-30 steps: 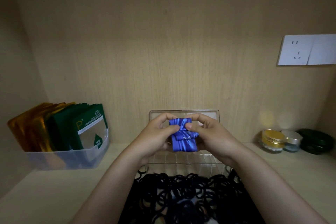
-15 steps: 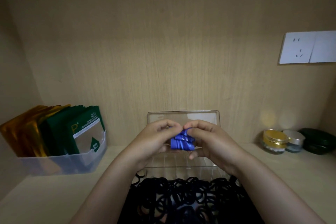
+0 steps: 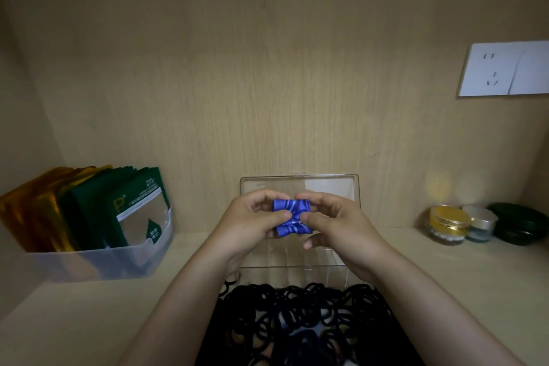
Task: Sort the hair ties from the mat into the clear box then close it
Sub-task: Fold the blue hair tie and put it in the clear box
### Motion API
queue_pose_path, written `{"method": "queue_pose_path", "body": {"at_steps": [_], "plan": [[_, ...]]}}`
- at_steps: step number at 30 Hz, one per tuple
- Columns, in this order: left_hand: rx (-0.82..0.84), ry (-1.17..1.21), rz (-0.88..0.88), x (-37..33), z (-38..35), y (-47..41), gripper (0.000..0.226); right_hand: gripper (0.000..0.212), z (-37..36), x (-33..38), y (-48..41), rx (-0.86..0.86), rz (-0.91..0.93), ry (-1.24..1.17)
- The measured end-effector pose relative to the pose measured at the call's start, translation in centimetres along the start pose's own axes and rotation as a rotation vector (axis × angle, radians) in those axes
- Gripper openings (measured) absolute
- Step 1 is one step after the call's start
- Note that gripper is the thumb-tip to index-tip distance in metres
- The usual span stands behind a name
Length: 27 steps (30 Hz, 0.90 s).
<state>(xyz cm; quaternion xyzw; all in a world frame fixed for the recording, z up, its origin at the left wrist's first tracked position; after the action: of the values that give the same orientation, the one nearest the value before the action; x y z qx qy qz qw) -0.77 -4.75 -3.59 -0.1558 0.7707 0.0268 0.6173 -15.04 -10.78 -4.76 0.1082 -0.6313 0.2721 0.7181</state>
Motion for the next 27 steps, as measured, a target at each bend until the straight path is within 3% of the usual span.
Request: {"method": "queue_pose_path", "body": {"at_steps": [11,13,18,21,23,27], "plan": [[0.134,0.228,0.215,0.1,-1.3,1.8,0.014,0.036,0.2,1.1,0.3,0.06,0.056,-0.045],[0.081,0.16,0.2,0.2,-0.8,2.2,0.006,0.036,0.0,1.4,0.5,0.068,0.083,-0.016],[-0.046,0.128,0.144,0.3,1.3,2.9,0.038,0.033,-1.5,0.7,0.9,-0.012,-0.043,-0.044],[-0.092,0.064,0.092,0.1,2.2,3.3,0.035,0.027,-3.3,-0.1,1.5,0.115,-0.174,-0.093],[-0.113,-0.016,0.035,0.0,2.6,3.5,0.031,0.028,-4.3,-0.1,1.9,0.186,-0.163,-0.025],[-0.099,-0.176,-0.029,-0.1,3.7,3.6,0.031,0.022,-5.3,-0.1,2.1,0.071,-0.118,0.061]]}}
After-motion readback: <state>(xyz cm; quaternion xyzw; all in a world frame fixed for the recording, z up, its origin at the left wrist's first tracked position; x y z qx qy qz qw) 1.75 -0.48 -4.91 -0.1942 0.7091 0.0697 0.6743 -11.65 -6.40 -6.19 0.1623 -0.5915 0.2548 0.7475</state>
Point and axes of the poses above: each hand's wrist, its own y-axis away from the middle knuckle, its own z-axis out of the back of the hand, x = y × z, the point moved 5 cm from there along -y, towards the middle knuckle, and after that the axes turned 14 degrees about y, right-handed, at the moved point
